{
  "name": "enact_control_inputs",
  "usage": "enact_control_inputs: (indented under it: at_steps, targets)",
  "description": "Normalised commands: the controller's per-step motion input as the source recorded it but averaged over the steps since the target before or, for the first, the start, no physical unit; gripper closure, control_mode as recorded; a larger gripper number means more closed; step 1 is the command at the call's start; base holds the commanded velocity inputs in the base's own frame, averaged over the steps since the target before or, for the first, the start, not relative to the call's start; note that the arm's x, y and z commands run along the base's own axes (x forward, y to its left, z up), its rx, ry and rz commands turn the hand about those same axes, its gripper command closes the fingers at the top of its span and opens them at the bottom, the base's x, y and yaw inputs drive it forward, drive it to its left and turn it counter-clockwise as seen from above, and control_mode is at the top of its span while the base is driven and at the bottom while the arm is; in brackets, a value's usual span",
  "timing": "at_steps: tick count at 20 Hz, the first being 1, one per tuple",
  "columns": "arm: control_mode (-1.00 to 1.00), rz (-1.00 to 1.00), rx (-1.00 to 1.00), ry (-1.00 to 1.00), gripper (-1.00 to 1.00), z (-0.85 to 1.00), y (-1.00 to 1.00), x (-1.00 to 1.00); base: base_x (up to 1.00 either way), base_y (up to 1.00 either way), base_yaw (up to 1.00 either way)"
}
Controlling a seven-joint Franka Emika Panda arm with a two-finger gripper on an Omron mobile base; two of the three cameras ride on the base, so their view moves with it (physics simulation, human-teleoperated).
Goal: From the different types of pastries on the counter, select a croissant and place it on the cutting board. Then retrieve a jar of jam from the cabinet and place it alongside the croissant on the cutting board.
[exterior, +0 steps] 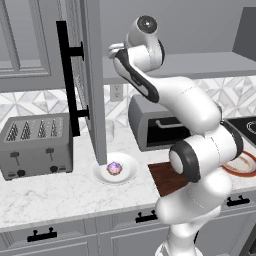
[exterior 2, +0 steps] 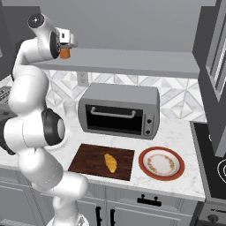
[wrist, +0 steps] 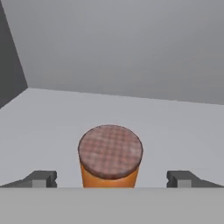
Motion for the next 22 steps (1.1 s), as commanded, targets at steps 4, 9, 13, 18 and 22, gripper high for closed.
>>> enact_control_inputs:
  at_steps: [4, 9, 13, 18, 22]
  targets:
    - [-1.0, 0.0, 0.06, 0.0, -1.0, 0.0, 0.0, 0.21, 0.0, 0.0, 0.0]
    - [-1.0, 0.0, 0.0, 0.0, -1.0, -0.12, 0.01, 0.11, 0.0, 0.0, 0.0]
    - [-1.0, 0.0, 0.0, 0.0, -1.0, -0.28, 0.03, 0.07, 0.0, 0.0, 0.0]
    - [-1.0, 0.0, 0.0, 0.0, 1.0, -0.12, 0.34, 0.34, 0.0, 0.0, 0.0]
    - [-1.0, 0.0, 0.0, 0.0, 1.0, -0.04, 0.24, 0.28, 0.0, 0.0, 0.0]
